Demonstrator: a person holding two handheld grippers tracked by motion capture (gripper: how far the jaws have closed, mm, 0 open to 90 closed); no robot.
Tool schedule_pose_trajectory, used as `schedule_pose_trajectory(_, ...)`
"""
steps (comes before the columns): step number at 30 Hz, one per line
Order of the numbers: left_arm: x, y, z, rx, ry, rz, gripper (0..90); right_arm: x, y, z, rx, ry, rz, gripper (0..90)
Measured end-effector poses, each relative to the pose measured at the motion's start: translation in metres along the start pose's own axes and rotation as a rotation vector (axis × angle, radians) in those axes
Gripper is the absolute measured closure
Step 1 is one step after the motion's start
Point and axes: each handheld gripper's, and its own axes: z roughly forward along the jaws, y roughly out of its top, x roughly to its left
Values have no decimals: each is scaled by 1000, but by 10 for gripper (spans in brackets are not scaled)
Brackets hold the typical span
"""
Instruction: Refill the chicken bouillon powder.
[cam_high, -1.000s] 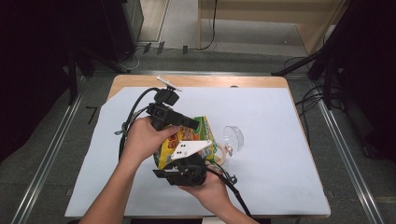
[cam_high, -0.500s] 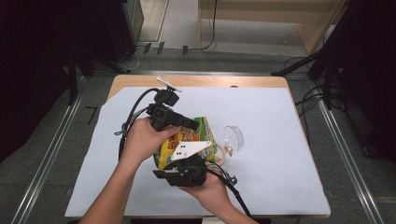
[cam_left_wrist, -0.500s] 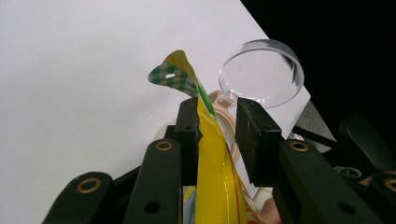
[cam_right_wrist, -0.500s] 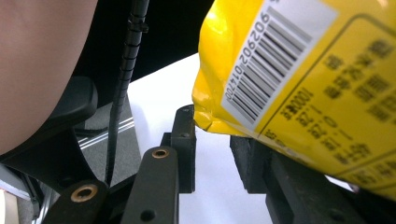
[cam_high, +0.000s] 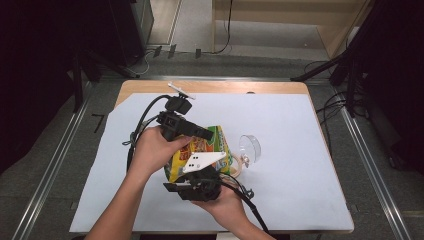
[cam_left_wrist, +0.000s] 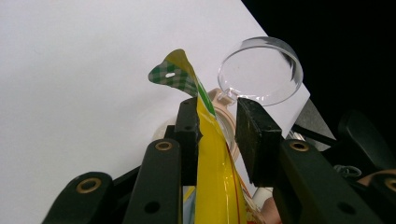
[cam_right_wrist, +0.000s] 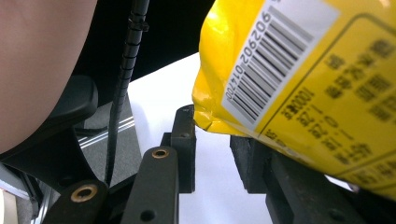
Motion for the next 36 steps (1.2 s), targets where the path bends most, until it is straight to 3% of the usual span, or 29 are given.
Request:
schedule_pose_trajectory(20, -3, -2, 4, 16, -1, 20, 703, 1, -4, 0, -1, -18, -30, 729)
schedule_pose_trajectory(36, -4, -2, 3, 16, -8, 18, 697, 4, -3, -2, 5, -19, -24, 726)
